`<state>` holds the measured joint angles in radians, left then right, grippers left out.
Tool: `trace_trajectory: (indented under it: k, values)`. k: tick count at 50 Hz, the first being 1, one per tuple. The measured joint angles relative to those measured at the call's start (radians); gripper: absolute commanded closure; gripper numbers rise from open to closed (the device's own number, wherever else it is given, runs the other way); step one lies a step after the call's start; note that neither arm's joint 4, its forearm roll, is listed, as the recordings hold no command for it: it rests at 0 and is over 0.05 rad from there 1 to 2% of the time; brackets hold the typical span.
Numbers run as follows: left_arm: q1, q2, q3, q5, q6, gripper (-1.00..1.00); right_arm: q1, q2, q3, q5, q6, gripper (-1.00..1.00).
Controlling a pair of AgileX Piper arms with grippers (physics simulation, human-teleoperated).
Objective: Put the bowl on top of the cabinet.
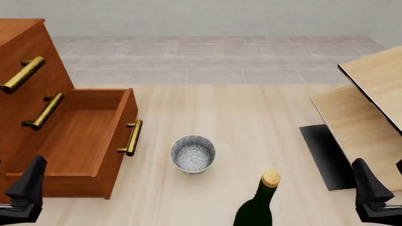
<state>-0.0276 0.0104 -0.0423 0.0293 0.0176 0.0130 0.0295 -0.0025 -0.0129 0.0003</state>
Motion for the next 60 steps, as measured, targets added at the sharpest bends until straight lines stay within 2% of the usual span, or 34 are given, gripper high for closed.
trace_trajectory:
  k: [16,47,60]
  values:
    - [-0.118,0.045,-0.137,0.049,-0.02,-1.0,0.002,0.001,0.0,0.002,-0.002,-1.0]
    - [-0.315,0.392,-0.467,0.15,0.002,-1.0,-0.003,-0.017,-0.001,0.012,0.007,-1.0]
    - [-0.408,0.538,-0.604,0.211,-0.028,-1.0,-0.005,-0.022,-0.002,0.012,0.008,-1.0]
